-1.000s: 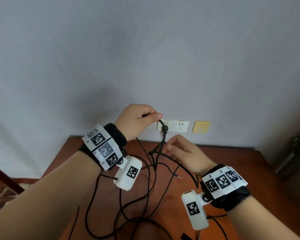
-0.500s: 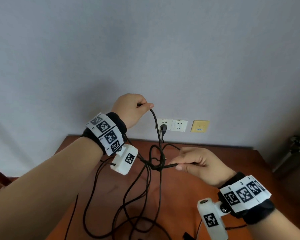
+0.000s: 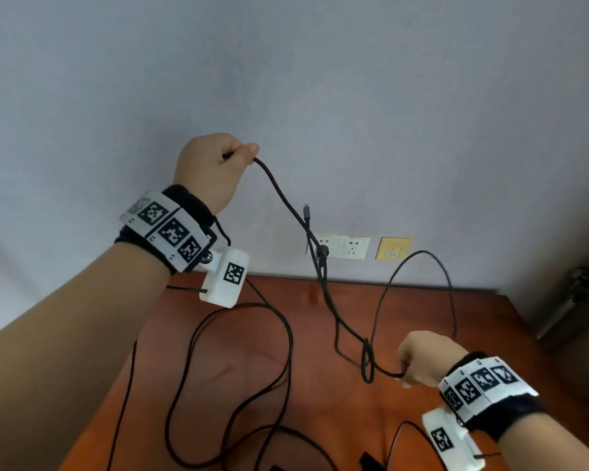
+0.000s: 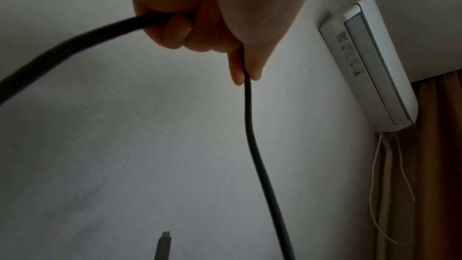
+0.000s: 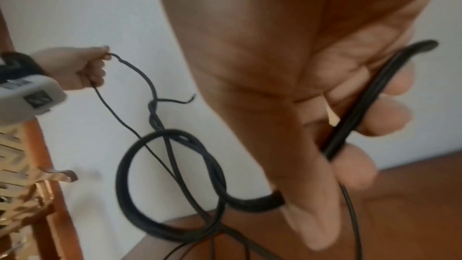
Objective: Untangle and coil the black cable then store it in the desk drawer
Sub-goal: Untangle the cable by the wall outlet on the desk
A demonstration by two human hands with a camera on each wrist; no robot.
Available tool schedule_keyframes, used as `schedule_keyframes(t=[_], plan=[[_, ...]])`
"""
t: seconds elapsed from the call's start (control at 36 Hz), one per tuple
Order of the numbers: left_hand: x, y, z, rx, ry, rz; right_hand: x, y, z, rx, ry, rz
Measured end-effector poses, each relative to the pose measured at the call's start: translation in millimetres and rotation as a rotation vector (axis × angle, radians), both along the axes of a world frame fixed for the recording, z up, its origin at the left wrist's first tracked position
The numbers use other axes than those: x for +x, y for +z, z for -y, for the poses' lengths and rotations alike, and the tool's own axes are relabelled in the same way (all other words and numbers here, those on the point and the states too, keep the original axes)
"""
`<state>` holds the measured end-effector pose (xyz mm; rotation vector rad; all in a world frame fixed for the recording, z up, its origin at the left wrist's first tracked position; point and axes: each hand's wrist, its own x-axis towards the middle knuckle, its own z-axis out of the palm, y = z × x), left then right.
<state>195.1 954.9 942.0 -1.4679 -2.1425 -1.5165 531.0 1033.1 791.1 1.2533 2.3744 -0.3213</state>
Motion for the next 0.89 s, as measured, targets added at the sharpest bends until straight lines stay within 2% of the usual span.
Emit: schedule_keyframes(t=[0.08, 0.22, 0.28, 0.42, 0.5, 0.56, 0.64, 0.78, 0.89], plan=[[7, -2, 0, 0.0, -0.031, 0.003, 0, -2, -3, 0.073, -0.033, 0.035], [29, -7, -4, 0.025, -0.13, 0.062, -11, 1, -9, 0.081, -0.027, -0.073], [42, -8, -7, 0.028, -0.169, 0.08, -21, 10, -12, 0.011, -0.024, -0.235], [71, -7, -10, 0.04, -0.254, 0.12, -55, 43, -6, 0.046, -0.048, -0.891], [82, -6, -8, 0.052, -0.287, 0.137, -70, 56, -4, 0.118, 0.067, -1.095], [86, -5, -6, 0.063, -0.307, 0.147, -78, 55, -4, 0.116, 0.159, -1.089], [90, -2, -3, 0.076, -0.342, 0.126, -84, 46, -2, -0.053, 0.121, -1.028], [82, 2, 3, 0.091, -0.324, 0.107, -73, 26, -14, 0.116, 0.055, -0.643], [71, 1, 5, 0.088, -0.273, 0.09, -63, 15, -18, 0.017, -0.122, -0.728]])
